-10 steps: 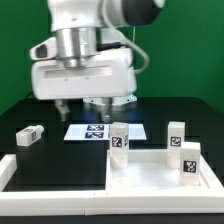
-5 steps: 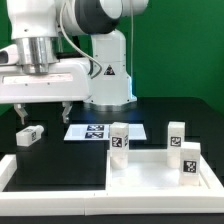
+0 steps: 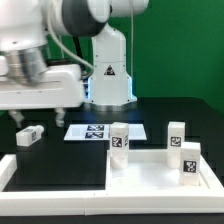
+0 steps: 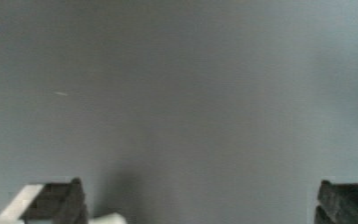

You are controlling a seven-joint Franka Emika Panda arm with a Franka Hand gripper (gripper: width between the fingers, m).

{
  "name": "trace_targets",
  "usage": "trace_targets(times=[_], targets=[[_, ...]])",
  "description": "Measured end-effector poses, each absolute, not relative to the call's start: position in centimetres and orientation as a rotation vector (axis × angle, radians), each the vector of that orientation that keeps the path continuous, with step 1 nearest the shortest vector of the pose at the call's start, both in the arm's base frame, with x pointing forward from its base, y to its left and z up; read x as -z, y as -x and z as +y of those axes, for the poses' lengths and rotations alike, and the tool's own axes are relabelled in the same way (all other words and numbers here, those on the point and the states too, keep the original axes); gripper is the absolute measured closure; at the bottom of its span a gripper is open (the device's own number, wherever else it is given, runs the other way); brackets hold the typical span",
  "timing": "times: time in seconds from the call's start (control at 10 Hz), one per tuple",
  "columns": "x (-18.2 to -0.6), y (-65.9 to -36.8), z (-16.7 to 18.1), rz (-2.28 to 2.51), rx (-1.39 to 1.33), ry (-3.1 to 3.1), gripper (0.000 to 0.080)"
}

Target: Assemble square table

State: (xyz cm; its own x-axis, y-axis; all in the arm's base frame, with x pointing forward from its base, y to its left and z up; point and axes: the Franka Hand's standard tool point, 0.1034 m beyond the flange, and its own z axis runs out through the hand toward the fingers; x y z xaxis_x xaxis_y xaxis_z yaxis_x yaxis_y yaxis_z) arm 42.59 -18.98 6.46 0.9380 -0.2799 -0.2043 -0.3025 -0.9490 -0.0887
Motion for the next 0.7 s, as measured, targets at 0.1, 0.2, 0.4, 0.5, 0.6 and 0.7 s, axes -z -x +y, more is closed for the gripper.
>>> trace_targets(times=[0.1,0.2,0.4,0.5,0.6,0.7], targets=[[-6.0,-40.5,-21.3,0.529,-0.402,2.926,0.0151],[-5.9,-39.2,-22.4,0.591,-0.514,2.852,0.0151],[-5.9,-38.6,-22.7,0.598,-0.694,2.776,0.0151],[-5.9,-38.6,-22.4,0.576,-0.783,2.738,0.0151],[-5.7,-38.4,-22.4,0.570,-0.849,2.705,0.0151],[-5.6,-38.1,-22.2,0.561,-0.944,2.651,0.0151]])
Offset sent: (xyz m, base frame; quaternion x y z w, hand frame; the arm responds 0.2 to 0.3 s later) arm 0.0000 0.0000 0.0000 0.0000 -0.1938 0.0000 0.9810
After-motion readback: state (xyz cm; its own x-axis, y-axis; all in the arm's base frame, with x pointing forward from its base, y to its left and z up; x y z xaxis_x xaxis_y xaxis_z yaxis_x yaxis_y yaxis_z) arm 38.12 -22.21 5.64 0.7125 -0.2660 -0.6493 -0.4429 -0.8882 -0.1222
